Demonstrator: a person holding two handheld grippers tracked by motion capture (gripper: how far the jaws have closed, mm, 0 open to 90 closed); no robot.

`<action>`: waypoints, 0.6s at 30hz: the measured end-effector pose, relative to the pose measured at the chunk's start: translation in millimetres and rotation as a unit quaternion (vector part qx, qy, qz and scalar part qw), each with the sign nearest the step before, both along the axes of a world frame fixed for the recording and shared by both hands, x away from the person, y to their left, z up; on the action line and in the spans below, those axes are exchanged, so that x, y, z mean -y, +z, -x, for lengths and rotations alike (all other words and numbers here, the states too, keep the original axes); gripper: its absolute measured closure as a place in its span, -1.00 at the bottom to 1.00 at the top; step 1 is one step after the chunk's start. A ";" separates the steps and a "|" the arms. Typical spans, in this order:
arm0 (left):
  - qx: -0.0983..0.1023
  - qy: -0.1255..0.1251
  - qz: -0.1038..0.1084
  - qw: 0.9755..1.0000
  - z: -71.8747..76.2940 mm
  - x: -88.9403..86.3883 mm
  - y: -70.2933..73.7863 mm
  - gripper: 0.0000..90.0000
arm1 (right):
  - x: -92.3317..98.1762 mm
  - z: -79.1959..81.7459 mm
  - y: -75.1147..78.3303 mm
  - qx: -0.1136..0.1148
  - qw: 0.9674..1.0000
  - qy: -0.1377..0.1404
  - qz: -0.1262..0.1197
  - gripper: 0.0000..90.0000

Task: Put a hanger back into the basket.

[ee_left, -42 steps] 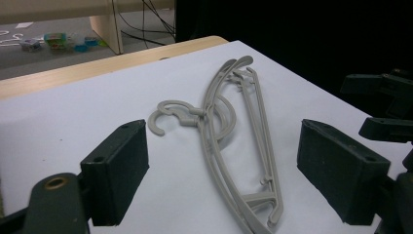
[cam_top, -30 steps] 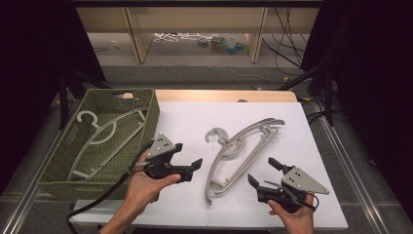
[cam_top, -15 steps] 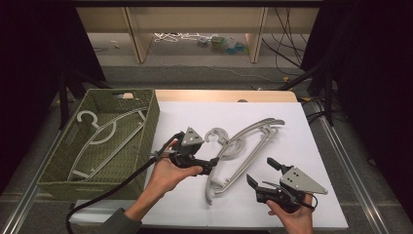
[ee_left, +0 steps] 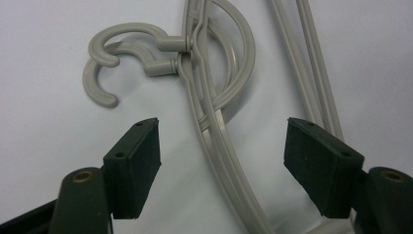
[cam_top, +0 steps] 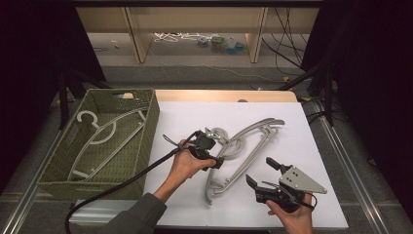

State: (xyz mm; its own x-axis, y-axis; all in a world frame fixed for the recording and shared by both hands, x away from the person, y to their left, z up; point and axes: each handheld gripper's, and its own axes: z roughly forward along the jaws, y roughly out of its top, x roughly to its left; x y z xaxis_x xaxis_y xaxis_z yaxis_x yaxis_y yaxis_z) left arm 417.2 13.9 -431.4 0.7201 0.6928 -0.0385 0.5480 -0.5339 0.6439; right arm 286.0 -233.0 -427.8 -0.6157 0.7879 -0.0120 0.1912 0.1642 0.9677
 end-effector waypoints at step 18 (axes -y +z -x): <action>-0.023 -0.006 -0.062 0.998 -13.6 21.4 -27.3 -0.06 | -1.5 -1.2 -0.7 -0.001 1.000 0.009 0.000 -0.65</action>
